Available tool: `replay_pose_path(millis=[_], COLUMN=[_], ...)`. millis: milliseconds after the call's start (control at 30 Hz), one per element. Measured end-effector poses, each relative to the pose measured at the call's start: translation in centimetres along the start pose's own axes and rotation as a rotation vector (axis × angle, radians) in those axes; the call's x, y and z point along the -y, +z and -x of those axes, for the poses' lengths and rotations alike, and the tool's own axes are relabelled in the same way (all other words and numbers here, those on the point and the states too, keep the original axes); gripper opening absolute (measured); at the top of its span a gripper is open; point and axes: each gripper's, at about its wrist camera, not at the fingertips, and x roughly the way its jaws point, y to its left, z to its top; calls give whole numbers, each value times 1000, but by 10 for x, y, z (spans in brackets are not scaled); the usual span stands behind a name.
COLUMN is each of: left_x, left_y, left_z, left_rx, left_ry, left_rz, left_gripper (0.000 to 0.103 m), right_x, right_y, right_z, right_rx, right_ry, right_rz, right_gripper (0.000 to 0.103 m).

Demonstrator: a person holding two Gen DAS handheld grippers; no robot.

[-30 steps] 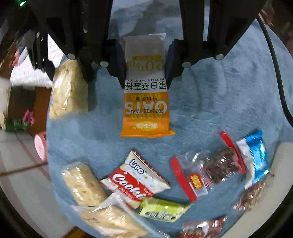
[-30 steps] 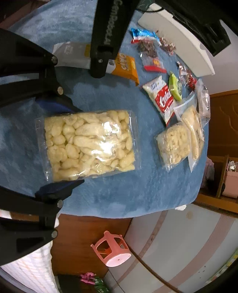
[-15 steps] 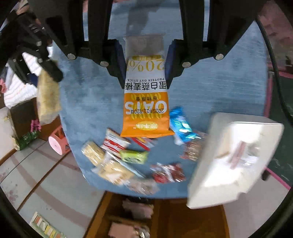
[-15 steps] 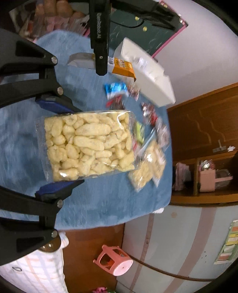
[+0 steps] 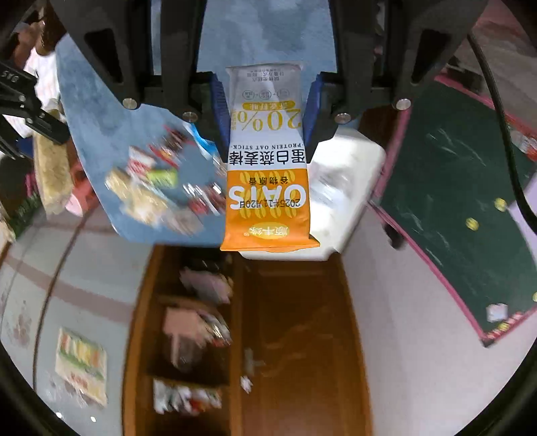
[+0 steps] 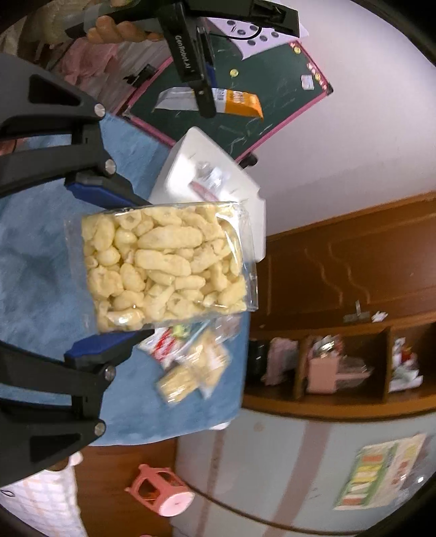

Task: Organize snacks
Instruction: 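Carry both packs into the white tray and open both tools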

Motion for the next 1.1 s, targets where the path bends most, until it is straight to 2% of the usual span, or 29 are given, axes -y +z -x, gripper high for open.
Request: replay_pose_path(millis=[233,433,733,1100], left_x=[-57,-70,-82,-109], left_y=[33,57,73,56], left_z=[19,1,-72,-165], left_rx=[100,119,20,-166], left_ry=[73,106,106,112], left_rz=[29,20,28,106], left_gripper=[38,38,38,42], right_x=[-44,-71,-106,-120], right_y=[59,103,144,145], right_z=[-9,-37,-108,-219], right_rx=[51,59,7,-158], right_ry=[33,60,90,59], right_rz=[9,15,-3,-22], right_gripper=[64,64,64,64])
